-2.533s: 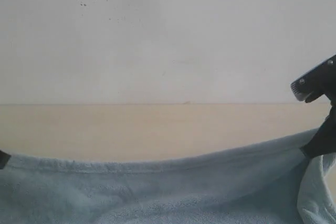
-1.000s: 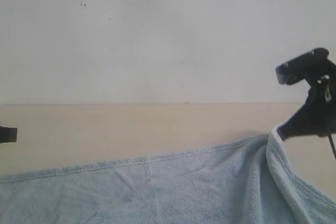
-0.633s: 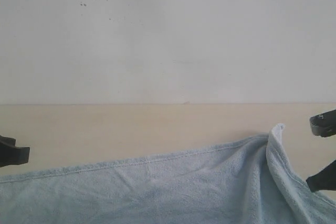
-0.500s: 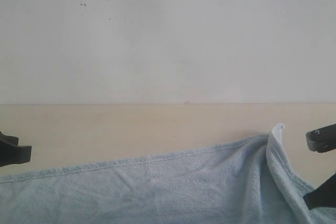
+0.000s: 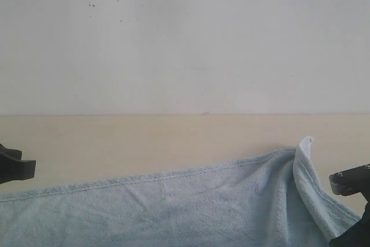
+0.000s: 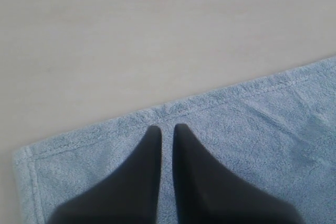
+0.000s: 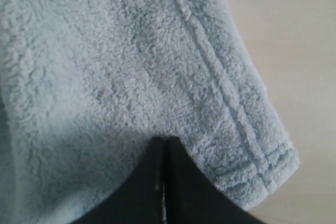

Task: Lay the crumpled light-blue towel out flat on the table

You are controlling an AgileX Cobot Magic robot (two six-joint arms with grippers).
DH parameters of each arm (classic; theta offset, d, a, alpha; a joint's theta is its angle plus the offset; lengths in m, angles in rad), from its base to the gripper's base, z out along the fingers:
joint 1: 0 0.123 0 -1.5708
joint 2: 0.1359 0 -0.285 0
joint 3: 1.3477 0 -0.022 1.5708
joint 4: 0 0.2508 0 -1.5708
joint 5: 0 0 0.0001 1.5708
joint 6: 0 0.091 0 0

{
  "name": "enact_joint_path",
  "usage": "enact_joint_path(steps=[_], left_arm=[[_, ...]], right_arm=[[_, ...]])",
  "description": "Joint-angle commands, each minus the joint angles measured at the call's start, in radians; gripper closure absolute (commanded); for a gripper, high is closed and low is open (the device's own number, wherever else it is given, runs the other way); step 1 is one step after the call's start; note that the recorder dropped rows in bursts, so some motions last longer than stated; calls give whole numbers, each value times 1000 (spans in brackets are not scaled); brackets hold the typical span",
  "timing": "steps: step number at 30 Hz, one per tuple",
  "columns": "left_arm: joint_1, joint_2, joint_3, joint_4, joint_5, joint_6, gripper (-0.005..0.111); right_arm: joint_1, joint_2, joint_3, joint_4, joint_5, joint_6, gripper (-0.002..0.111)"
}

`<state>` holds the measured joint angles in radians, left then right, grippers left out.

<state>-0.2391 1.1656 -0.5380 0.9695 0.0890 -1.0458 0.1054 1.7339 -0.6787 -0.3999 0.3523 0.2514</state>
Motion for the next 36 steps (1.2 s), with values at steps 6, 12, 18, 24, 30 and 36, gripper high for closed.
enact_joint_path(steps=[6, 12, 18, 24, 30, 36], left_arm=[[-4, -1, 4, -9, -13, -1, 99], [-4, -1, 4, -9, -15, -1, 99], [-4, -1, 4, -9, -53, -1, 99], [-4, -1, 4, -9, -55, -8, 99], [-4, -1, 8, -9, -37, -8, 99], [-4, -1, 17, -9, -71, -8, 99]], right_arm=[[-6, 45, 4, -82, 144, 168, 108], [-6, 5, 65, -355, 281, 515, 108], [-6, -102, 133, -366, 235, 572, 108], [-3, -211, 133, -328, 144, 511, 108], [-3, -358, 133, -327, -5, 490, 108], [-3, -485, 133, -270, -103, 462, 108]])
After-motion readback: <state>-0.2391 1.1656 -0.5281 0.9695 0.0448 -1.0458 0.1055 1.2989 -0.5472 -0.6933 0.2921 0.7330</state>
